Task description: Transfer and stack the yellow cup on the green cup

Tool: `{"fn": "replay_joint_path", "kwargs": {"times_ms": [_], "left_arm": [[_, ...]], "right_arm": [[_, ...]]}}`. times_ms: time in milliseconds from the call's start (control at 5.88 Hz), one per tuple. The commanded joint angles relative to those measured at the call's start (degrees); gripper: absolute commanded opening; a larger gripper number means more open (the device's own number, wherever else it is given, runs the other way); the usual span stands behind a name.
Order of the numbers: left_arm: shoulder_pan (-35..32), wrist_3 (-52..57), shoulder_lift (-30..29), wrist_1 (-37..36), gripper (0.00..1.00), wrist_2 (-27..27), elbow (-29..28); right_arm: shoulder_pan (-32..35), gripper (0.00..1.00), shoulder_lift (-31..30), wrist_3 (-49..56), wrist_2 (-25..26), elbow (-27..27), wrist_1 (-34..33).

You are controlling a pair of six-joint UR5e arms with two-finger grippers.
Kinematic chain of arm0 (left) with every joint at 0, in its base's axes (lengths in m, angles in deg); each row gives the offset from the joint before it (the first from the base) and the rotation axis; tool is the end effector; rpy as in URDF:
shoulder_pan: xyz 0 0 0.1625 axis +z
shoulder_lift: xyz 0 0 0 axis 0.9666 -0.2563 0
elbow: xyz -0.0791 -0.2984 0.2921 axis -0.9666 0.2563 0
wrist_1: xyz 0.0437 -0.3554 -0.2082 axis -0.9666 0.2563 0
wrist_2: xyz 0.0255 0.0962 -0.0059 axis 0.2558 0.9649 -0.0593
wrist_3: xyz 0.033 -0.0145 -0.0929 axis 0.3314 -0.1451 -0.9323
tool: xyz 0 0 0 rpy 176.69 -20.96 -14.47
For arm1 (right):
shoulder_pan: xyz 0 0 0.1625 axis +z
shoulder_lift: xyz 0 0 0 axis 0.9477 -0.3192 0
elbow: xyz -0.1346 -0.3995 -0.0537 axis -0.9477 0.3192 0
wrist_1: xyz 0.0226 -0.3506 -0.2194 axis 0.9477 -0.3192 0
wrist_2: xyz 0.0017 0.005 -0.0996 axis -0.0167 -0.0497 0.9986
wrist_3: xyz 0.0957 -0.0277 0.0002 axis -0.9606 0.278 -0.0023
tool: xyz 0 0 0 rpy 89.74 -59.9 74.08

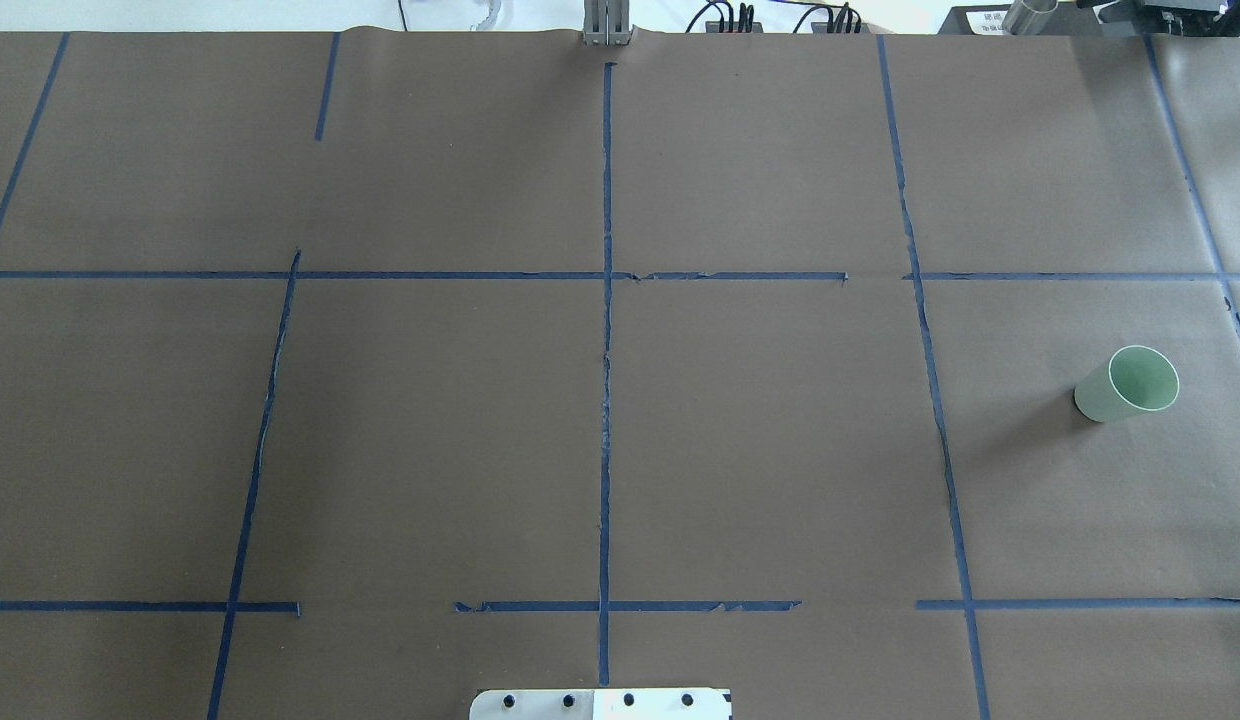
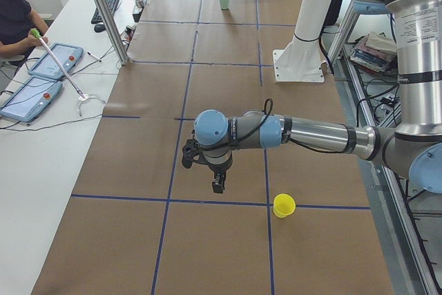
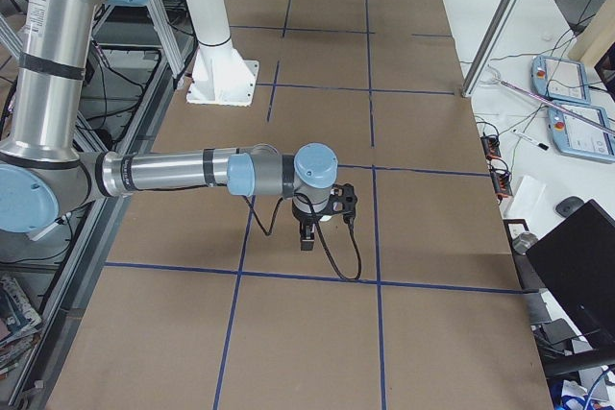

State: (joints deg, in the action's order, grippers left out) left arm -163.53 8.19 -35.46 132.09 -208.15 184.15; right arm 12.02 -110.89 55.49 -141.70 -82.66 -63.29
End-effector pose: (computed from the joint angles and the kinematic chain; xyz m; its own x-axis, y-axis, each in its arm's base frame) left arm -0.0467 -0.4020 0.6016 0.6437 0.1113 -0.7571 -0.1311 0.9908 0.0341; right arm 0.0125 -0.3955 0.5984 0.6491 -0.0701 0.7574 0.0990 0.9951 0.0072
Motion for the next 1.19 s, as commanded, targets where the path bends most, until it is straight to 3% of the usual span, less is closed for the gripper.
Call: {"fn": "replay_joint_path", "kwargs": {"times_ms": [0,680,850,1020], "left_arm": [[0.0,-0.2,0.0,0.0,1.00,0.0,0.3],[0.4,-1.3,0.8,0.7,1.00,-2.2,0.9],[1.3,-11.1,0.4,2.0,1.00,-5.5,1.1],[6.0,-24.6,0.5,7.6,1.00,-5.0,1.1]], "right_arm": [[0.0,1.00,0.0,0.0,-0.6,-0.4,0.1],[0.0,1.00,-0.2,0.5,-0.7,-1.1,0.2],[0.0,1.00,-0.2,0.3,-0.6,-1.4,0.1],[-0.3,1.00,-0.1,0.2,-0.6,-1.3,0.2]]}}
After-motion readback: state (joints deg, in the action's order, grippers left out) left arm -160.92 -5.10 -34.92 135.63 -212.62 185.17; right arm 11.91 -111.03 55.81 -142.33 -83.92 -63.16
